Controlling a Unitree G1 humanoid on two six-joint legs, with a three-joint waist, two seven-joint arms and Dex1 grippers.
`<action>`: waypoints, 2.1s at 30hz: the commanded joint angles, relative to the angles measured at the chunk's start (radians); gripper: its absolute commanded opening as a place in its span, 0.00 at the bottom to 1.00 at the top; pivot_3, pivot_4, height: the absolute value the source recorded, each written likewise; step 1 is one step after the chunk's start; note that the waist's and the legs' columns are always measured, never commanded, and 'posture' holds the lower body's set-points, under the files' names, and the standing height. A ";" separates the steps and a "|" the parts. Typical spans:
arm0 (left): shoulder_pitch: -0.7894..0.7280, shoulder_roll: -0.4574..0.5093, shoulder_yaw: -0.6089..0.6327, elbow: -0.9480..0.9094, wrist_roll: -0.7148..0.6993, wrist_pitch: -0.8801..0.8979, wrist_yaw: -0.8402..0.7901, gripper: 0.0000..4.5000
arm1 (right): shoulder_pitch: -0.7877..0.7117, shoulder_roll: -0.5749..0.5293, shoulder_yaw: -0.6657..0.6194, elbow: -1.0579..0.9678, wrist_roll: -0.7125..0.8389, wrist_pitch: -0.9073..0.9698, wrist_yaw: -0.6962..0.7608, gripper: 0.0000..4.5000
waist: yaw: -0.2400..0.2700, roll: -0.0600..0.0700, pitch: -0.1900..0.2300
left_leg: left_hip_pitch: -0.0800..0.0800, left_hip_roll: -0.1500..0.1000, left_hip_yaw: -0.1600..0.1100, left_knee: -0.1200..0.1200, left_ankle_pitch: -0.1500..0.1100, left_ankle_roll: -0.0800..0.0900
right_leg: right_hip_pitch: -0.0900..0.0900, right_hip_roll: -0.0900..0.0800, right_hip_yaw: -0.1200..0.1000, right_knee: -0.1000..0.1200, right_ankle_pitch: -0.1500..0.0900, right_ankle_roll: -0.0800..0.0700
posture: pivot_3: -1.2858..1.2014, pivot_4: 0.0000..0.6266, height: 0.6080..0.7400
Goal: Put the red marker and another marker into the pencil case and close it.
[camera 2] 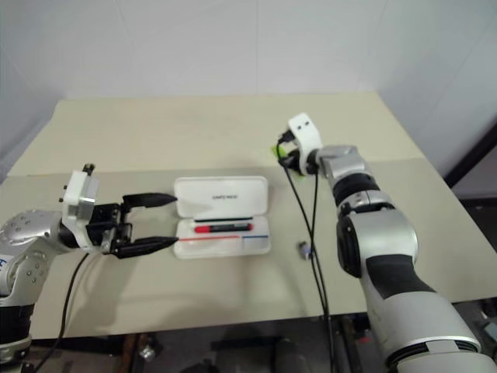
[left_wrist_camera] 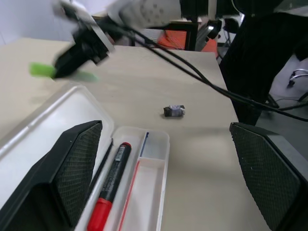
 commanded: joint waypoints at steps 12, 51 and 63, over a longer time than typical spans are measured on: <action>0.047 0.014 0.054 0.071 -0.005 -0.114 -0.136 1.00 | 0.071 -0.087 0.118 -0.442 0.083 0.015 0.583 0.24 | 0.003 0.001 0.001 | 0.000 0.000 0.000 0.000 0.000 0.000 | 0.000 0.000 0.000 0.001 0.000 0.000 | 0.52 0.24 1.00; 0.320 0.065 0.310 0.387 -0.057 -0.456 -0.394 1.00 | 0.365 0.080 0.730 -1.292 0.132 0.530 0.445 0.24 | 0.025 -0.003 -0.002 | -0.004 0.003 0.002 0.002 -0.002 -0.001 | -0.009 -0.001 -0.006 0.008 -0.003 -0.004 | 0.52 0.24 1.00; 0.373 0.054 0.314 0.325 -0.076 -0.448 -0.362 1.00 | 0.303 0.139 0.715 -1.159 0.105 0.444 0.431 0.24 | 0.027 -0.003 -0.002 | -0.004 0.004 0.005 0.002 -0.002 -0.002 | -0.013 -0.002 -0.010 0.012 -0.005 -0.008 | 0.52 0.24 1.00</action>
